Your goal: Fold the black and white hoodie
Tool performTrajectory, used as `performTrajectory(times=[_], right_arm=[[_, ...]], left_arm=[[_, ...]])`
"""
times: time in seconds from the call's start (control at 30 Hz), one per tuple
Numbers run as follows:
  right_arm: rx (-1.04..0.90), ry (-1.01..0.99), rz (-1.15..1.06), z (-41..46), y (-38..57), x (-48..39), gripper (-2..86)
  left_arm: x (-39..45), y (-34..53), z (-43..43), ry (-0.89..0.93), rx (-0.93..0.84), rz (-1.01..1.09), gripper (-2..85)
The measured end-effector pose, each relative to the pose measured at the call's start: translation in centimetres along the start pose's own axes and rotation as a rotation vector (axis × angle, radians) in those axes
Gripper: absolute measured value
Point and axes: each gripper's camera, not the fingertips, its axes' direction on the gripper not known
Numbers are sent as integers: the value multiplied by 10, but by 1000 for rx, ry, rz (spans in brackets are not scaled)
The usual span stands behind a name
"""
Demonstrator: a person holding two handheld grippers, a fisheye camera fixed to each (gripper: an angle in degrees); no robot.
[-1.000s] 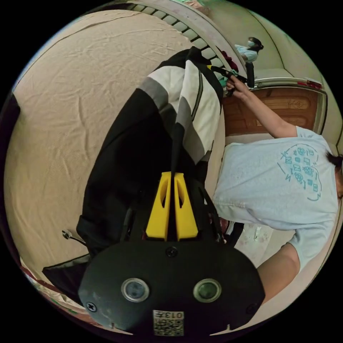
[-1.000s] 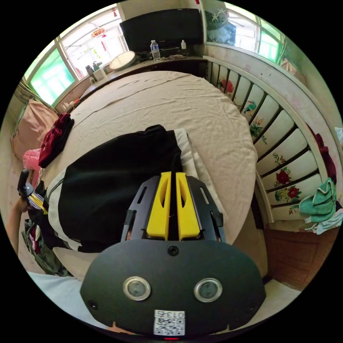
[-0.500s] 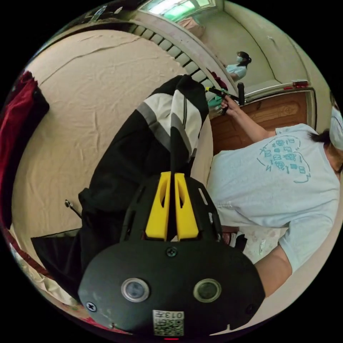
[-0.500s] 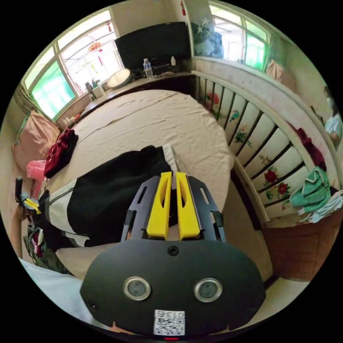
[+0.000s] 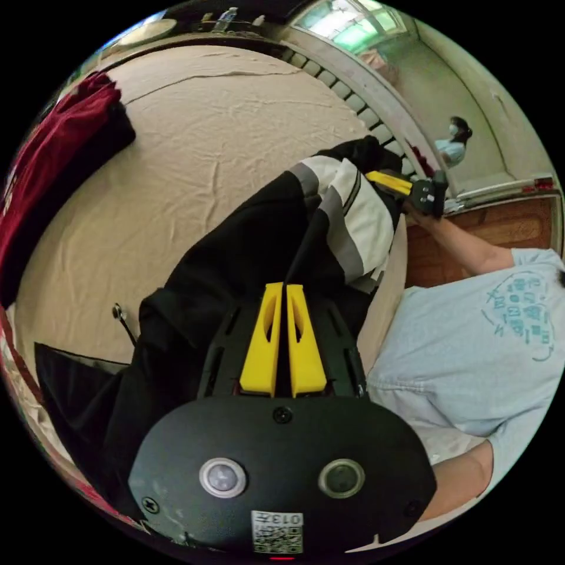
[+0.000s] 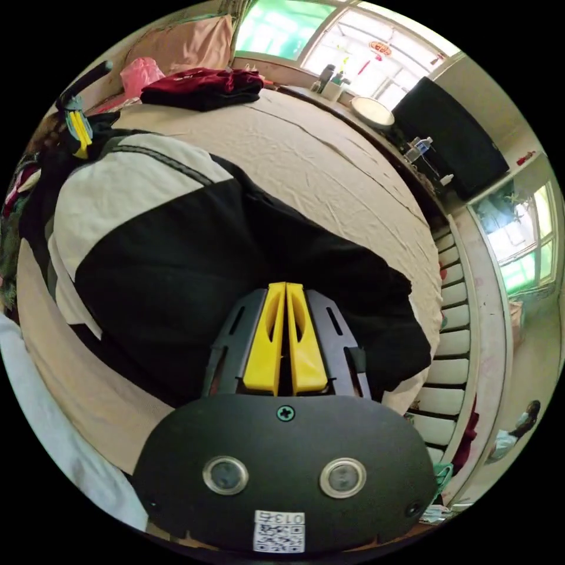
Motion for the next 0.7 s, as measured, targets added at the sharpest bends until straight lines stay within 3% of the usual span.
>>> performTrajectory(times=[0.1, 0.23, 0.33, 0.47, 0.53, 0.57, 0.7], right_arm=[[-38, -102, 75, -21, -7, 24, -1], [147, -114, 218, -78, 1, 54, -2], [217, -187, 171, -90, -21, 41, -2], [58, -162, 43, -46, -56, -3, -1], [-69, -130, -18, -12, -58, -16, -1], [13, -105, -25, -8, -50, -19, -1], [-10, -181, -5, -8, -54, -3, -1]], left_arm=[[-23, 45, -23, 153, 55, -79, -1], [-14, 88, -52, 43, 189, -114, -3], [-15, 79, -50, 48, 380, -131, -3], [-38, 48, -13, -123, 366, -292, -4], [-64, 41, 25, -195, 204, -431, -4], [-65, 43, 31, -200, 192, -417, -4], [-83, 101, 26, -155, 401, -626, -5]])
